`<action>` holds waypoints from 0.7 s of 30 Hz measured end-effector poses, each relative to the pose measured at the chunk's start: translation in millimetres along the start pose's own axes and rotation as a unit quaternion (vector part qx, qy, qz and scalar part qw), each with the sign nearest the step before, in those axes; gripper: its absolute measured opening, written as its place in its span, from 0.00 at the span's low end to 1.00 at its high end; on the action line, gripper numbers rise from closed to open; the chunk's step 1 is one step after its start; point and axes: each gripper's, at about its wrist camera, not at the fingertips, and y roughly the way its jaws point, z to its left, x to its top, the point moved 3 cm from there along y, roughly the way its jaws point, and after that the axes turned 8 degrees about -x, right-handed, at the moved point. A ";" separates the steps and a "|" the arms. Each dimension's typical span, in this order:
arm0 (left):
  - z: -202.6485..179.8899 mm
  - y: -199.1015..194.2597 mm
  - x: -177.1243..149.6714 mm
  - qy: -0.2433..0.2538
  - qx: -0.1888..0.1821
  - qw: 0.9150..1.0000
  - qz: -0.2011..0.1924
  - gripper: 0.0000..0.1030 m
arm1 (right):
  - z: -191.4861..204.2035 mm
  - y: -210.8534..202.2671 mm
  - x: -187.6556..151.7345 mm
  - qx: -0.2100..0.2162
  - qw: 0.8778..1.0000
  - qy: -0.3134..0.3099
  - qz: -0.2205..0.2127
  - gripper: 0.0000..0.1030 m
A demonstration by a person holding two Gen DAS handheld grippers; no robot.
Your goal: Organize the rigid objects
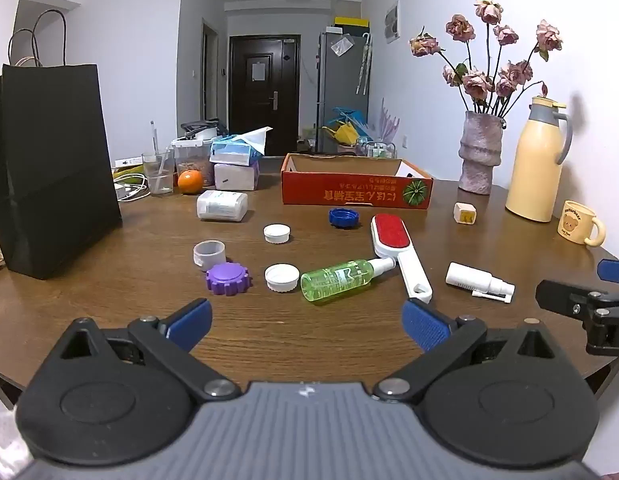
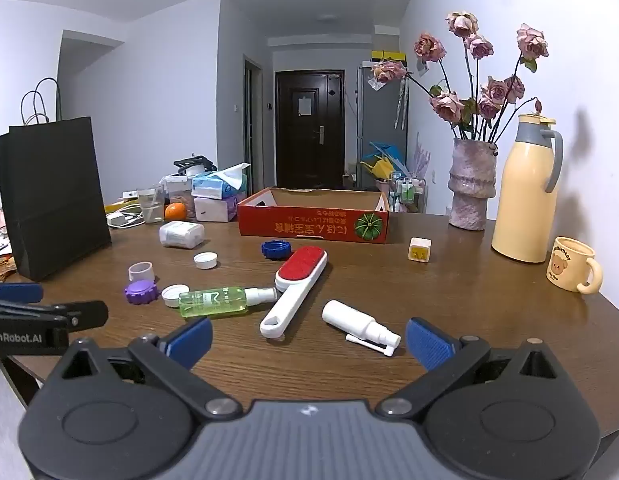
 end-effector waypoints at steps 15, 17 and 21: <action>-2.4 -0.2 -1.7 0.000 -0.002 1.000 -0.003 1.00 | 1.4 -1.6 -1.2 0.002 1.000 0.002 0.000 1.00; -2.5 -0.8 -1.8 0.000 -0.003 1.000 -0.003 1.00 | 2.8 -5.2 -0.4 0.002 1.000 0.002 -0.001 1.00; -1.7 -0.8 -1.5 -0.001 -0.003 1.000 -0.003 1.00 | 3.0 -4.6 -0.7 0.001 1.000 0.002 -0.002 1.00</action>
